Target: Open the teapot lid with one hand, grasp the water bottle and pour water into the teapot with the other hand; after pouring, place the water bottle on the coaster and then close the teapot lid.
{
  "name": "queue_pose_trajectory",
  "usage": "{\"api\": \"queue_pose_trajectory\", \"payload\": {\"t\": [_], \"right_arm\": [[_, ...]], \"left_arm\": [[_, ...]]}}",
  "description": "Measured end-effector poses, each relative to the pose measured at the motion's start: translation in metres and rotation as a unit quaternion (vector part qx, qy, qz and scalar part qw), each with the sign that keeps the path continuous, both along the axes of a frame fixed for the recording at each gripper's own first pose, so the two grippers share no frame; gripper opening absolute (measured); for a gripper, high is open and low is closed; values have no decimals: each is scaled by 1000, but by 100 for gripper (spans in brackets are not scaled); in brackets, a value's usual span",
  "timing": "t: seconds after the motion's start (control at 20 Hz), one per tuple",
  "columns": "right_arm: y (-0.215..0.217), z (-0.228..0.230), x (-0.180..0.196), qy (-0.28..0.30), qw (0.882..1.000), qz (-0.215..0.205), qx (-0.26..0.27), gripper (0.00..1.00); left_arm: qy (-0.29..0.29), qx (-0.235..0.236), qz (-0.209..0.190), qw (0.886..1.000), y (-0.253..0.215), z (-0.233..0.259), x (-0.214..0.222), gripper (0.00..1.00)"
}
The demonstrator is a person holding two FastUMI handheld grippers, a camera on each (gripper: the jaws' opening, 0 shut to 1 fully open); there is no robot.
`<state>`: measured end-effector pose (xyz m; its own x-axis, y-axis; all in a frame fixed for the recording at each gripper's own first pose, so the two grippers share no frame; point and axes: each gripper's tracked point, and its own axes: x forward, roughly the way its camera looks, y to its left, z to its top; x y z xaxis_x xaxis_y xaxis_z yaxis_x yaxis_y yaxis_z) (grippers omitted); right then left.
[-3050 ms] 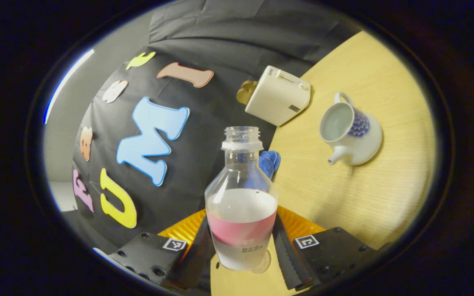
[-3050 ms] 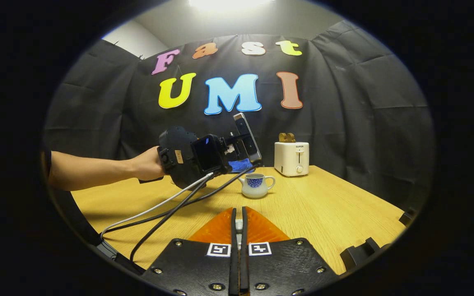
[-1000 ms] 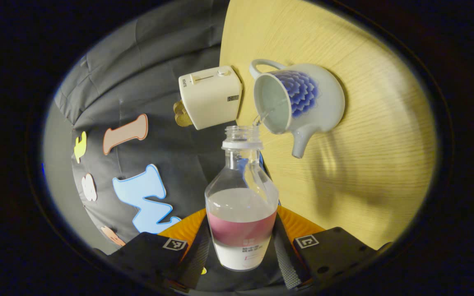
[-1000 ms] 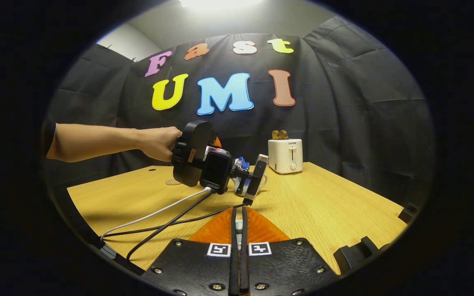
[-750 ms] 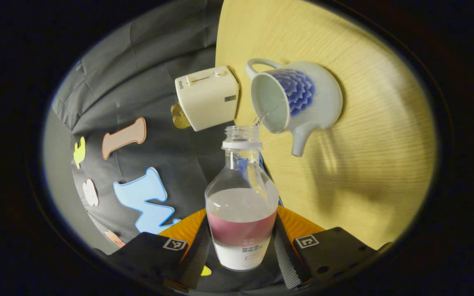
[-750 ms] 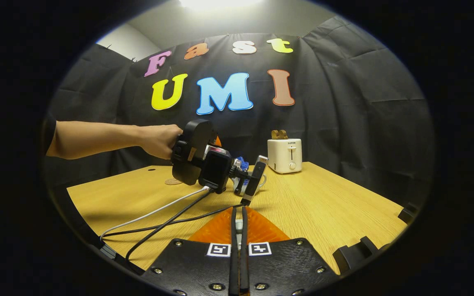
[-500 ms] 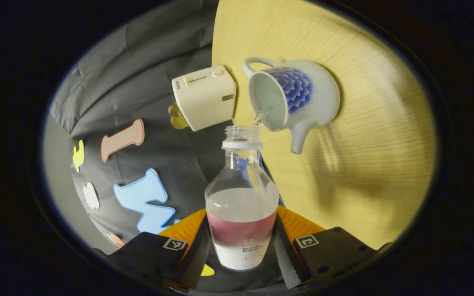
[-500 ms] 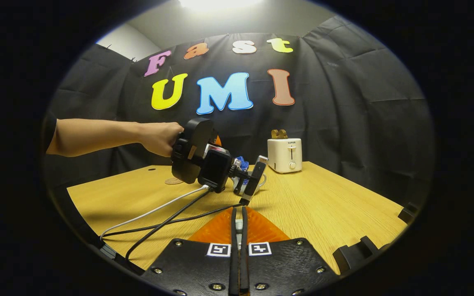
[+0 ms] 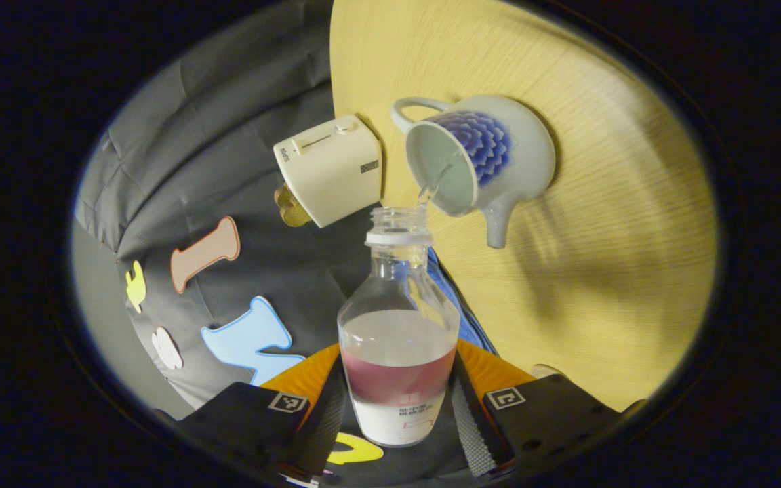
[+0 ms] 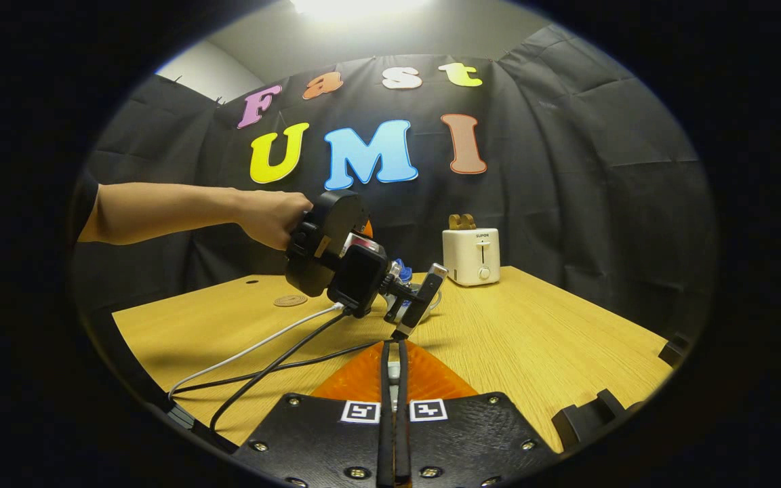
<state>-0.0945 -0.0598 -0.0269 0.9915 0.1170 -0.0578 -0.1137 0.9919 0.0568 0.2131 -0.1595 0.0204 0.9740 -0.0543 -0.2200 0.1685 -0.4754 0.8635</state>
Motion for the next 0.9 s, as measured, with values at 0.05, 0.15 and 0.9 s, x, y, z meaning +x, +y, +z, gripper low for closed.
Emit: {"api": "queue_pose_trajectory", "payload": {"t": [0.05,0.15,0.9], "right_arm": [[-1,-1,0,1,1000,0,-1,1],[-2,-3,0,4,1000,-1,1,2],[-2,-3,-1,6,1000,4,4,1]], "left_arm": [[-4,6,-3,1000,-2,1,0,87],[-13,21,-6,1000,-3,4,-1,87],[-20,70,-21,997,-12,9,3,87]]}}
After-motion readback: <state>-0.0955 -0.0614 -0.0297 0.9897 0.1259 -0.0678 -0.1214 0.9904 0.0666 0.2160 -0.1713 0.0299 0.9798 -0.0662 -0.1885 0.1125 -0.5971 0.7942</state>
